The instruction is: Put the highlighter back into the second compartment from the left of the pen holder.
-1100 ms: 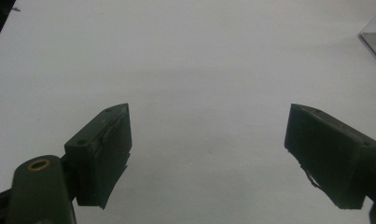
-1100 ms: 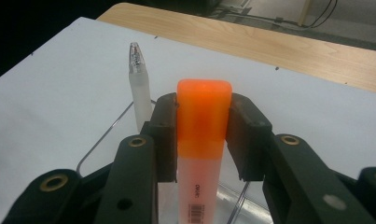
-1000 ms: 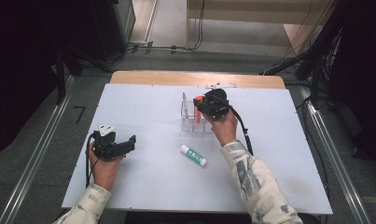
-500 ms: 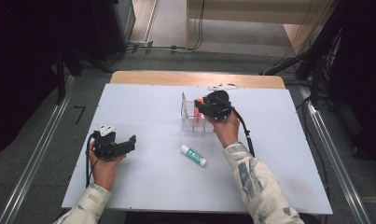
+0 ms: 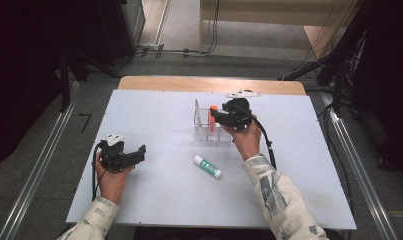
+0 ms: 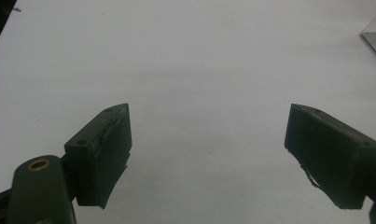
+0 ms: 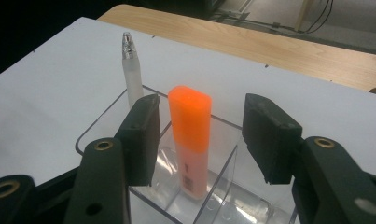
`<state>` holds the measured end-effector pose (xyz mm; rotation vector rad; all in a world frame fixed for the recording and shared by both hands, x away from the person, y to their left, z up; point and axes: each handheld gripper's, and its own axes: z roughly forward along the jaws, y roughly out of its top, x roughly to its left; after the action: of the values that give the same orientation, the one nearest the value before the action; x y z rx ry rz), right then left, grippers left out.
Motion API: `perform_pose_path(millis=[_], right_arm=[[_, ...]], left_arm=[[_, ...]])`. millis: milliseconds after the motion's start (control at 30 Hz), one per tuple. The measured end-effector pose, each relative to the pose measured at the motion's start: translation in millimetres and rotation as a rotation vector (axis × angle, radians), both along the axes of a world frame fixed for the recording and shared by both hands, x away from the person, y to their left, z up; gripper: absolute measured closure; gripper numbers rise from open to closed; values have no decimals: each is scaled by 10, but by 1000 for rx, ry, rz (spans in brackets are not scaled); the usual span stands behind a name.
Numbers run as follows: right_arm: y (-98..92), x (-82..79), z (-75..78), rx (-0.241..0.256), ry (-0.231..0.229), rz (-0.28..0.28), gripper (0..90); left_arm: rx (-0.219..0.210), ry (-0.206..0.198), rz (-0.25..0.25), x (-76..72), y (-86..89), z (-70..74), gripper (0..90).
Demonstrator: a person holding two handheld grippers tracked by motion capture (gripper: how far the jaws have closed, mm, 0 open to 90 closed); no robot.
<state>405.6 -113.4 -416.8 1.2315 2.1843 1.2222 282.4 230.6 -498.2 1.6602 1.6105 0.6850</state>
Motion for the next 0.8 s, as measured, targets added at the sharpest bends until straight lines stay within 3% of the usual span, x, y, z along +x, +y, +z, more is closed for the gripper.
perform_pose_path(millis=[800], right_arm=[[-199, -206, -24, 0, -18, 4, 363]], left_arm=[[1, 2, 1, 3, -4, -5, 155]])
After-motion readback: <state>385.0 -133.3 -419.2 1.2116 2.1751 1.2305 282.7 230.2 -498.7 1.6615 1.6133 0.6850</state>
